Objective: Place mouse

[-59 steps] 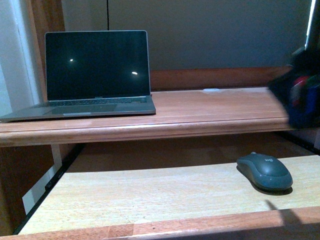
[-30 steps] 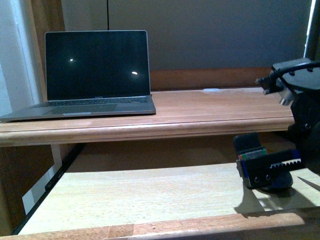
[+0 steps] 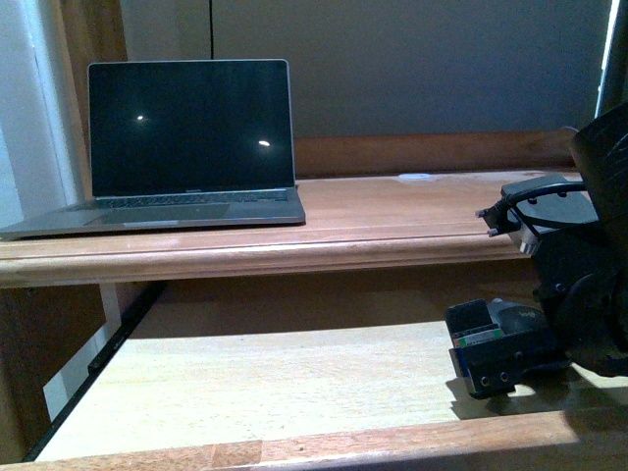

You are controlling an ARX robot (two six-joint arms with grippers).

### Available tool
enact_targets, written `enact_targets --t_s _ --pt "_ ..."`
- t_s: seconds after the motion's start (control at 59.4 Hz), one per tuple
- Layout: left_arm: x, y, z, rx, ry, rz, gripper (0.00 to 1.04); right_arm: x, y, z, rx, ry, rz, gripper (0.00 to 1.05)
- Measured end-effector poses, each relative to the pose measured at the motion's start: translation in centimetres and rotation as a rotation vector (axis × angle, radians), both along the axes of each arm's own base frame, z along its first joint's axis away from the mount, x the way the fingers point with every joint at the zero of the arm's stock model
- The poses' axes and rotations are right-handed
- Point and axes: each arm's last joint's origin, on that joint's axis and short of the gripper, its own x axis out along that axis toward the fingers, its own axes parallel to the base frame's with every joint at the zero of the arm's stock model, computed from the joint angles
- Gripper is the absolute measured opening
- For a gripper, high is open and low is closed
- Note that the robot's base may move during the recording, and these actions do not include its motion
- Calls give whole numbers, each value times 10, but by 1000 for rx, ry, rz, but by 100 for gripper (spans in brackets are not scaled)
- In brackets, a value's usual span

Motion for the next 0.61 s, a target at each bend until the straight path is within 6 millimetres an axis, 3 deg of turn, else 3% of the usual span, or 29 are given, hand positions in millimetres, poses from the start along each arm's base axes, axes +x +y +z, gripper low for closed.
enact_targets --t_s 0.185,0.438,0.606 --pt "0 0 0 0 0 0 30 5 2 0 7 5 -7 97" --pt "0 0 0 0 0 0 69 -2 -4 4 66 32 11 61" --pt "0 0 0 0 0 0 94 -24 -18 25 174 21 23 55"
